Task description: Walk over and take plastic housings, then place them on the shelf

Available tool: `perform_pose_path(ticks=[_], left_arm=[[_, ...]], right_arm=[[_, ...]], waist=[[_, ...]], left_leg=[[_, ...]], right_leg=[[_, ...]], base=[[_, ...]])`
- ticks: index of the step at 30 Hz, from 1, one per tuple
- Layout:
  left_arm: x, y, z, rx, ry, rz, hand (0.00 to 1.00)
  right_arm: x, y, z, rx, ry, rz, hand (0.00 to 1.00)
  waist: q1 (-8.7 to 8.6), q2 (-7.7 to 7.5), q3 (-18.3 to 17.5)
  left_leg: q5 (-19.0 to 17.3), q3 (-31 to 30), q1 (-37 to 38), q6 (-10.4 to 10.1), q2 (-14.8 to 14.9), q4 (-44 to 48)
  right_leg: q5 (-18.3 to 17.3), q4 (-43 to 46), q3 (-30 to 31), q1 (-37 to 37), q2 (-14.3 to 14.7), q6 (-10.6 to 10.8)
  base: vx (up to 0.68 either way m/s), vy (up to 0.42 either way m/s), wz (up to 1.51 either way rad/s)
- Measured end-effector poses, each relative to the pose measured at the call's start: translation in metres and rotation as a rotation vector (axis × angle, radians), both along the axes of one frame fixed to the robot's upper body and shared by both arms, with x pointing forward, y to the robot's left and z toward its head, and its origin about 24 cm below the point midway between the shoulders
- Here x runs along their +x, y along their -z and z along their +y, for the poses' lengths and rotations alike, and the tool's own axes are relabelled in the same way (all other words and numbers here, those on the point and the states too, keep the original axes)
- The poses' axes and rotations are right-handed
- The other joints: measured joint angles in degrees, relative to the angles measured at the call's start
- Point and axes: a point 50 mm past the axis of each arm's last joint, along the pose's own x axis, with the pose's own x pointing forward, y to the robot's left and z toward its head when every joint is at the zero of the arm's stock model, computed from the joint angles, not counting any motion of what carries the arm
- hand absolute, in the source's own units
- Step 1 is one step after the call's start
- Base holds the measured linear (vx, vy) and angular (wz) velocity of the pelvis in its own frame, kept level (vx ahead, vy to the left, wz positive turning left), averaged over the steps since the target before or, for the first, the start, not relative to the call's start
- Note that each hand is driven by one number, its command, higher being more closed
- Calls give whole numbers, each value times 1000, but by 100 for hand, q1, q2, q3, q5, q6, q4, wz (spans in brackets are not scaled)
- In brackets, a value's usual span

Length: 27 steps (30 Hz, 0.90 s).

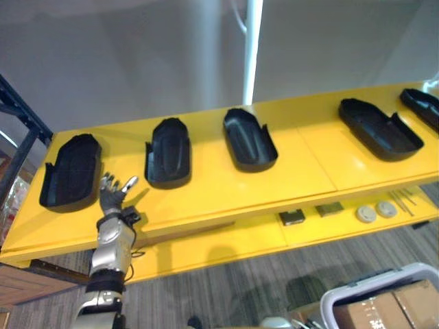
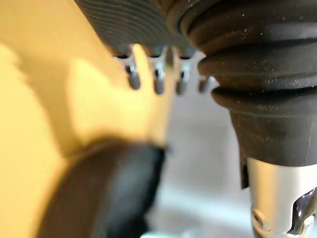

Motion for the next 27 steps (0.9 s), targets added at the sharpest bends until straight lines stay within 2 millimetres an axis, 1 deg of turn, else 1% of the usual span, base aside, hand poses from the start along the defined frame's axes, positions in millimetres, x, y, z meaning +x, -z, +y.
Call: perform_pose_path(ticks=[2, 3, 4, 6, 8, 9, 10, 12, 13, 15, 16, 17, 18, 19, 20, 21, 22, 24, 26, 27], left_arm=[[-1, -24, -5, 41, 75, -116, 0], [-2, -31, -7, 52, 86, -149, 0], [-7, -42, -9, 65, 94, -214, 0], [-16, -56, -10, 80, 88, -298, 0], [-27, -67, -4, 99, 37, -365, 0], [-35, -74, 2, 122, -15, -401, 0], [-39, -76, 7, 130, -56, -415, 0], [-58, -82, 28, 177, -231, -445, 0], [-62, -82, 34, 192, -282, -446, 0], [-84, -78, 59, 239, -518, -408, 0], [-90, -77, 66, 243, -593, -396, 0], [-103, -74, 79, 248, -727, -376, 0], [-115, -70, 93, 255, -862, -341, 0], [-131, -59, 109, 251, -998, -279, 0], [-134, -56, 113, 249, -1026, -260, 0], [-149, -38, 128, 242, -1133, -160, 0], [-166, -13, 140, 238, -1215, -7, 0], [-178, 11, 146, 236, -1249, 131, 0], [-202, 58, 149, 218, -1259, 394, 0], [-212, 75, 146, 211, -1239, 493, 0]], right_arm=[[0, 0, 1, -6, 14, 2, 0], [-1, 1, 1, -9, 17, 5, 0], [-1, 1, 1, -12, 23, 8, 0], [-2, 2, 1, -15, 43, 15, 0], [-2, 2, 2, -19, 52, 19, 0], [-2, 2, 2, -20, 54, 20, 0], [-1, 2, 2, -21, 54, 20, 0], [-1, 3, 3, -17, 55, 19, 0], [-1, 3, 4, -15, 55, 19, 0], [-3, 4, 4, -13, 64, 31, 0], [-3, 4, 4, -12, 63, 32, 0], [-3, 4, 5, -10, 63, 33, 0], [-4, 5, 6, -9, 64, 41, 0], [-2, 5, 6, -13, 66, 44, 0], [-2, 5, 6, -14, 66, 45, 0], [-1, 5, 6, -12, 68, 53, 0], [1, 5, 6, -7, 70, 56, 0], [2, 5, 7, -2, 70, 58, 0], [6, 6, 8, 6, 67, 63, 0], [8, 7, 9, 8, 66, 61, 0]], waist=[[1, 15, -7], [2, 22, -12], [6, 44, -25], [45, 85, -49], [107, 113, -66], [172, 134, -83], [199, 147, -92], [321, 201, -131], [334, 206, -137], [474, 196, -249], [504, 187, -273], [562, 158, -306], [630, 121, -339], [672, 97, -352], [678, 91, -352], [734, 70, -376], [821, 37, -398], [865, 6, -424], [930, -50, -426], [930, -90, -432]], left_leg=[[0, 1, 0, 0, 2, 0], [0, 3, 0, 0, 3, -1], [0, 5, 0, 0, 2, -1], [0, 4, 2, 0, 2, -2], [0, 3, 6, 0, 6, -2], [0, -2, 10, 0, 8, -2], [0, -11, 10, 0, 8, -2], [2, -58, 9, 3, 3, -3], [3, -99, 9, 4, -1, -3], [4, -157, -2, 5, -13, -4], [4, -176, -4, 5, -13, -4], [4, -282, -5, 5, -24, -4], [5, -326, -21, 4, -38, -5], [6, -384, -22, 6, -51, -5], [6, -402, -22, 6, -54, -5], [5, -431, -27, 6, -63, -6], [5, -451, -48, 6, -74, -7], [7, -501, -96, 8, -91, -7], [8, -593, -124, 10, -109, -7], [7, -609, -118, 9, -120, -7]], right_leg=[[0, -7, 2, 2, 5, -1], [0, -10, 3, 2, 5, -1], [0, -15, 5, 4, 7, -1], [0, -20, 5, 7, 10, -2], [1, -24, 4, 12, 10, -3], [1, -26, -1, 18, 13, -3], [1, -28, -10, 20, 13, -3], [2, -45, -63, 50, 7, -3], [1, -59, -103, 85, 6, -3], [2, -117, -178, 132, 3, -2], [0, -120, -200, 143, 4, -4], [-4, -149, -289, 209, 6, -9], [-6, -179, -358, 241, 6, -11], [-10, -201, -420, 286, 5, -13], [-14, -206, -433, 300, 3, -13], [-24, -208, -466, 311, -3, -15], [-31, -211, -493, 305, -3, -11], [-35, -222, -564, 302, -5, -9], [-53, -226, -635, 326, -12, 2], [-60, -226, -662, 347, -13, 2]], base=[[0, 0, 0], [0, 0, 0], [0, 0, 0], [0, 0, 0], [0, 0, 0], [0, 0, 0], [0, 0, 4], [0, 0, 11], [-5, -12, 23], [-4, -16, 17], [12, -19, 16], [10, -32, 27], [1, -38, 34], [-5, -31, 24], [-5, -27, 19], [-1, -26, 13], [-4, -25, 15], [1, -21, 18], [10, -26, 21], [19, -21, 11]])
